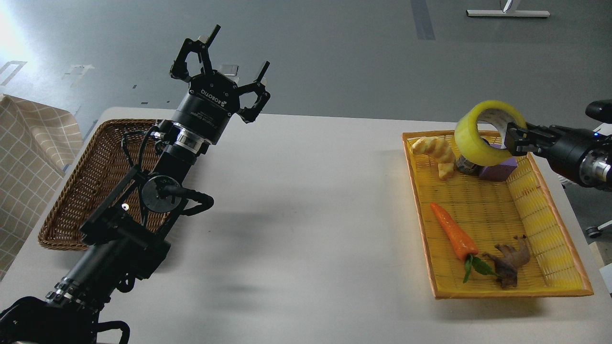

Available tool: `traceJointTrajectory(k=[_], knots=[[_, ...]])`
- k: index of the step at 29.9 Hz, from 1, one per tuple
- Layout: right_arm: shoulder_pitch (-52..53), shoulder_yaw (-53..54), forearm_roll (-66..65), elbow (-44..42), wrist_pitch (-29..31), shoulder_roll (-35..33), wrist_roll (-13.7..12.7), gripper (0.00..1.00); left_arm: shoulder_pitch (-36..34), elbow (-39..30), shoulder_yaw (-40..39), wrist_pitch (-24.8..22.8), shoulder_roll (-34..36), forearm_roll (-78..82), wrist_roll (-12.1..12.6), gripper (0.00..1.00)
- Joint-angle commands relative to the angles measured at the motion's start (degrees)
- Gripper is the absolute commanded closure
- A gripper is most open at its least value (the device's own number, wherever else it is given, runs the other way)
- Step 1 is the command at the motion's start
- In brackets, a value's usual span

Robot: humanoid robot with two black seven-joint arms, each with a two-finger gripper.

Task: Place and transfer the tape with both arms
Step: 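Lift the tape roll and carry it toward the table center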

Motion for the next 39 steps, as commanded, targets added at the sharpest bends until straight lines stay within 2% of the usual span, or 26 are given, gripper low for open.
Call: traceJointTrajectory(k=[1, 7, 14, 21, 32, 39], knots=[[2.45, 0.08, -0.01, 0.55, 0.0, 0.4, -0.01, 1.0, -0.08, -0.01, -0.07, 0.0, 0.05, 0.0, 0.0, 0.02], [8.43, -3.35, -0.27, -0.16, 0.0, 5.06, -0.01, 1.0, -0.17, 0.08, -0.16, 0.0, 0.23, 0.0, 0.0, 0.02], [16.16, -14.85, -0.62, -2.44, 0.0, 12.7, -0.1, 1.0, 0.01, -0.01, -0.07, 0.0, -0.04, 0.0, 0.0, 0.02], [22.92, -23.63, -0.8, -11.56, 0.0, 22.18, -0.1, 1.0, 0.1, -0.01, -0.07, 0.0, 0.4, 0.0, 0.0, 0.02], [25.66, -30.85, -0.88, -22.56, 0.0, 34.41, -0.1, 1.0, -0.17, -0.01, -0.07, 0.0, 0.49, 0.09, 0.0, 0.02], [25.57, -33.32, -0.88, -25.9, 0.0, 38.19, -0.1, 1.0, -0.25, -0.01, -0.07, 0.0, 0.4, 0.09, 0.09, 0.02]])
